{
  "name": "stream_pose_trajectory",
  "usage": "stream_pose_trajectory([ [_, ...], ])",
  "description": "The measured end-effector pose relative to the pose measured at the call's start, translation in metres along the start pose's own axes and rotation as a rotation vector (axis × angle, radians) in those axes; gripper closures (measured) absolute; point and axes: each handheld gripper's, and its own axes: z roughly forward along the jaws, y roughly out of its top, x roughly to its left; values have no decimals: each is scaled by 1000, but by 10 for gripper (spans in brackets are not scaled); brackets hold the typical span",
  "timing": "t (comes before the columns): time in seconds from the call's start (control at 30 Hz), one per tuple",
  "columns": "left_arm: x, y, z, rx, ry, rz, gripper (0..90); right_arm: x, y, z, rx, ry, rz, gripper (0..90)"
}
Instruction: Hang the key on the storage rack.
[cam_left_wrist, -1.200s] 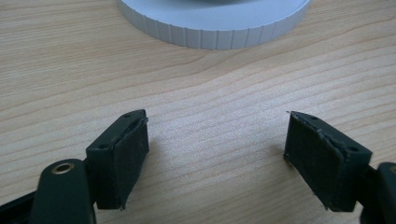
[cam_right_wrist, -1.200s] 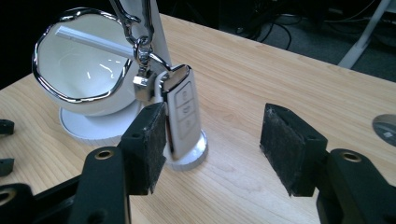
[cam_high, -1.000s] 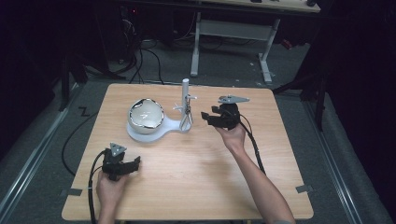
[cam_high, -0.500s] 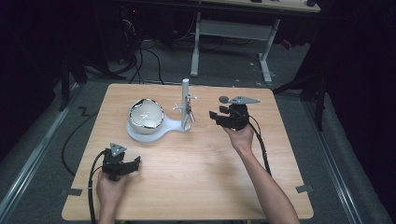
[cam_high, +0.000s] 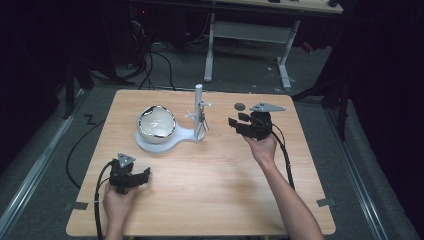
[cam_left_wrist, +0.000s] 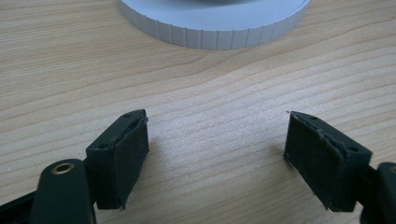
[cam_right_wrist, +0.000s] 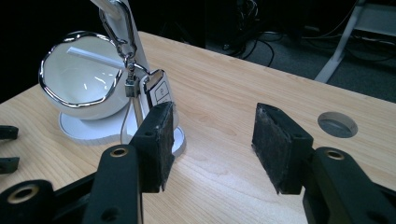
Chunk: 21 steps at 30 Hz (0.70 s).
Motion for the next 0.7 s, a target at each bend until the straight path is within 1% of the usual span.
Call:
stream_pose_trajectory([
  [0.13, 0, 0, 0, 0, -1, -1, 221, -1, 0, -4, -13, 3, 10, 485],
  [0.2, 0, 0, 0, 0, 0, -1, 221, -2, 0, -6, -11, 4, 9, 485],
  [0.33, 0, 0, 0, 0, -1, 0, 221, -3, -1, -11, -9, -10, 2, 485],
  [0.4, 0, 0, 0, 0, 1, 1, 221, -4, -3, -15, -27, -19, 5, 486],
  [0.7, 0, 0, 0, 0, 1, 1, 221, -17, -15, -30, -32, -43, 37, 486],
])
